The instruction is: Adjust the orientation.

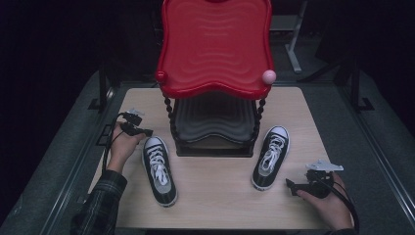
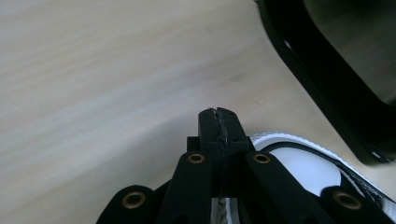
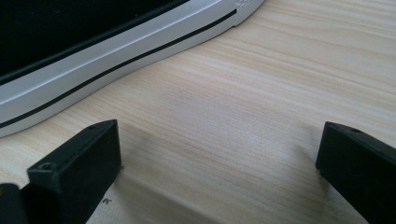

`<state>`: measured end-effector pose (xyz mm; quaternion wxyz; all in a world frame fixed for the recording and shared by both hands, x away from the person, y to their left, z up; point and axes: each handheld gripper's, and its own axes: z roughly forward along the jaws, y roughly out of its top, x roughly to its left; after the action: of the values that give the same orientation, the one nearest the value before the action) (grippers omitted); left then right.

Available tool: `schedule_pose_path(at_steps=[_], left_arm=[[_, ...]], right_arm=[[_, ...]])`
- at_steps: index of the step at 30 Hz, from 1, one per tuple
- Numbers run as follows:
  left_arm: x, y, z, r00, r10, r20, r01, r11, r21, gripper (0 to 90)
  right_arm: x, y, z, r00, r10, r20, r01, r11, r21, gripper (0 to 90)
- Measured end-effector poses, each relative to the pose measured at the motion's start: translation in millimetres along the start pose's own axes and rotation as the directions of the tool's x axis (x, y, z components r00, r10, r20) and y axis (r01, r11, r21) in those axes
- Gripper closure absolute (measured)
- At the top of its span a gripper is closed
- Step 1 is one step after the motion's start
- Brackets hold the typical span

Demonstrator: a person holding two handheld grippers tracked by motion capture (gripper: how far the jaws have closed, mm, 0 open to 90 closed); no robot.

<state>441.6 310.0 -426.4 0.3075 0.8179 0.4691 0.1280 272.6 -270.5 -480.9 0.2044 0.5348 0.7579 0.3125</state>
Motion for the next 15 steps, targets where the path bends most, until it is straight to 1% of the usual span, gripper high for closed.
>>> schedule_pose_path(at_steps=[1, 3, 4, 5, 8, 11, 12, 15], left_arm=[[0.0, 0.0, 0.0, 1.0, 0.0, 0.0, 0.0, 1.0, 0.0, 90.0], [-5.0, -4.3, -3.5, 1.0, 0.002, 0.006, -0.002, 1.0, 0.005, 90.0], [-10.2, -8.3, -6.7, 0.9997, 0.009, 0.021, -0.009, 0.9999, 0.013, 90.0], [-13.1, -10.3, -8.3, 0.9997, 0.014, 0.02, -0.014, 0.9998, 0.013, 90.0], [-22.2, -16.8, -12.2, 0.9992, 0.017, 0.037, -0.018, 0.9997, 0.014, 90.0], [-30.5, -22.7, -16.4, 0.999, 0.028, 0.036, -0.029, 0.9995, 0.014, 90.0], [-32.9, -24.6, -16.8, 0.9992, 0.023, 0.032, -0.024, 0.9997, 0.004, 90.0], [-35.6, -26.5, -18.1, 0.9991, 0.037, 0.02, -0.037, 0.9993, -0.002, 90.0]], right_arm=[[0.0, 0.0, 0.0, 1.0, 0.0, 0.0, 0.0, 1.0, 0.0, 0.0], [0.0, 0.0, 0.0, 1.0, 0.0, 0.0, 0.0, 1.0, 0.0, 0.0], [0.0, 0.0, 0.0, 1.0, 0.0, 0.0, 0.0, 1.0, 0.0, 0.0], [0.0, 0.0, 0.0, 1.0, 0.0, 0.0, 0.0, 1.0, 0.0, 0.0], [0.0, 0.0, 0.0, 1.0, 0.0, 0.0, 0.0, 1.0, 0.0, 0.0], [0.0, 0.0, 0.0, 1.0, 0.0, 0.0, 0.0, 1.0, 0.0, 0.0], [0.0, 0.0, 0.0, 1.0, 0.0, 0.0, 0.0, 1.0, 0.0, 0.0], [0.0, 0.0, 0.0, 1.0, 0.0, 0.0, 0.0, 1.0, 0.0, 0.0]])
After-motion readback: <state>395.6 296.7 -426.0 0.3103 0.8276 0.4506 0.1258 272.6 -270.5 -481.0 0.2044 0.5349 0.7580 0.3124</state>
